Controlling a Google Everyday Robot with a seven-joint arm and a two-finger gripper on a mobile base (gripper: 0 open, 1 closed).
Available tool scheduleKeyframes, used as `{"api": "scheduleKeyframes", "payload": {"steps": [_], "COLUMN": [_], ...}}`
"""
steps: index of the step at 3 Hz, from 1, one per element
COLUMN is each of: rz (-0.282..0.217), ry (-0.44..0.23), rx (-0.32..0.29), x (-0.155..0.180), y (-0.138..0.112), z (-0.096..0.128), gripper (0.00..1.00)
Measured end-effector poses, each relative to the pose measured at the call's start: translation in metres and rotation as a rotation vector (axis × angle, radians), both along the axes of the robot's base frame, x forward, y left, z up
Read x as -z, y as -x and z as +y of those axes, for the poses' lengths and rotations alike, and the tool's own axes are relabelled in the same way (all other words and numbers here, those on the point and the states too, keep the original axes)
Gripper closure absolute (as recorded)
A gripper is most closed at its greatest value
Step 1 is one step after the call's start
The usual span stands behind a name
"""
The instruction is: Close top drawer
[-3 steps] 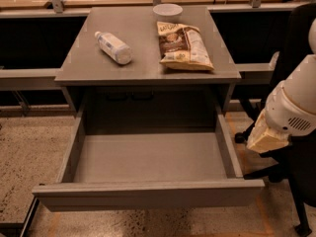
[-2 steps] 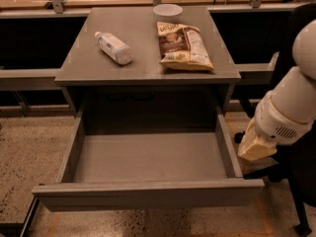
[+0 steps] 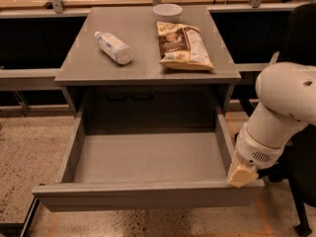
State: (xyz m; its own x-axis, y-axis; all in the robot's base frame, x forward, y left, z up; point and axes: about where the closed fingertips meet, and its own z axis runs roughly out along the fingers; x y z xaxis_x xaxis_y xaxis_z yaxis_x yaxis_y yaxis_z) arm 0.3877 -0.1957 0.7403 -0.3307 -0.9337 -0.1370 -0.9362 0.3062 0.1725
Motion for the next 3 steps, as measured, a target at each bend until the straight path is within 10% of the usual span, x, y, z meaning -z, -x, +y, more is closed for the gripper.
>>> {"api": "scheduleKeyframes", "payload": {"steps": [3], "rz": [0.183], "ry": [0.06], "rx": [0.016], "x": [0.062], "y": [0.027], "z": [-0.008], "gripper": [1.0]}}
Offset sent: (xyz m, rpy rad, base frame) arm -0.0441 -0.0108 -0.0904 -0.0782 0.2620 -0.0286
